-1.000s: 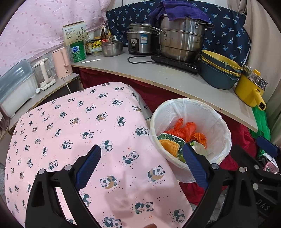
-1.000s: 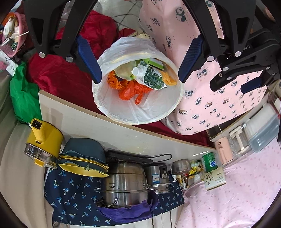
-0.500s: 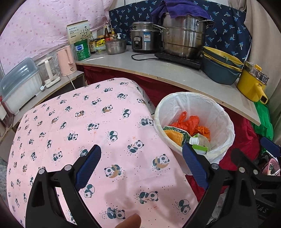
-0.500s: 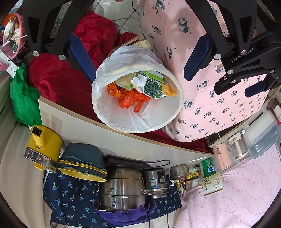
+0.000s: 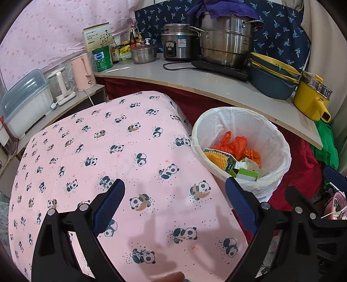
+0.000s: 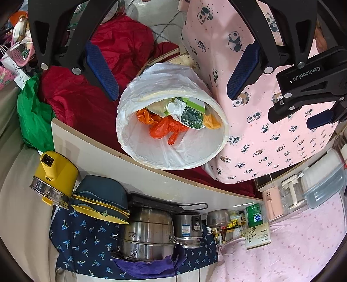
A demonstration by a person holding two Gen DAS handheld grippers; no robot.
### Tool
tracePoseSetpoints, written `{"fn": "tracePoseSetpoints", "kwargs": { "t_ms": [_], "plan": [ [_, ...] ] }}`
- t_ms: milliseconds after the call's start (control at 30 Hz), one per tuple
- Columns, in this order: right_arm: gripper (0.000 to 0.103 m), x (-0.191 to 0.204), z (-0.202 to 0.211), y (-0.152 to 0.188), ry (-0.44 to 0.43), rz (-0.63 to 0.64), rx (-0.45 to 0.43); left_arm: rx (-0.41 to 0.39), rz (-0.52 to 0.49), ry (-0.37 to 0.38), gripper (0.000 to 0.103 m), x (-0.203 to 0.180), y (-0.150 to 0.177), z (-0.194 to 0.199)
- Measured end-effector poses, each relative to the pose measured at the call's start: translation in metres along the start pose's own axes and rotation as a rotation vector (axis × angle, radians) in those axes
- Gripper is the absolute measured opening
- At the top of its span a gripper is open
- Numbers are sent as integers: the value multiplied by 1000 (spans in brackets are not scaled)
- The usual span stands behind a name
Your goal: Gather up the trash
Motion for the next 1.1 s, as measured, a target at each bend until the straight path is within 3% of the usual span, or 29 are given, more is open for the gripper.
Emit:
{"fn": "tracePoseSetpoints", "kwargs": {
  "t_ms": [1100],
  "plan": [
    [96, 5, -6, 11, 2, 7, 29, 27, 0, -30, 89, 6, 12, -3]
  ]
}}
Point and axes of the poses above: each gripper's, at about its wrist camera, not at the fingertips, and z roughly against the way its jaws point, x to its left, y to its underside, the point moved 3 cm from there along -z, roughly the way its jaws point, and after that the axes turned 5 degrees about y, right-handed, at the moved point
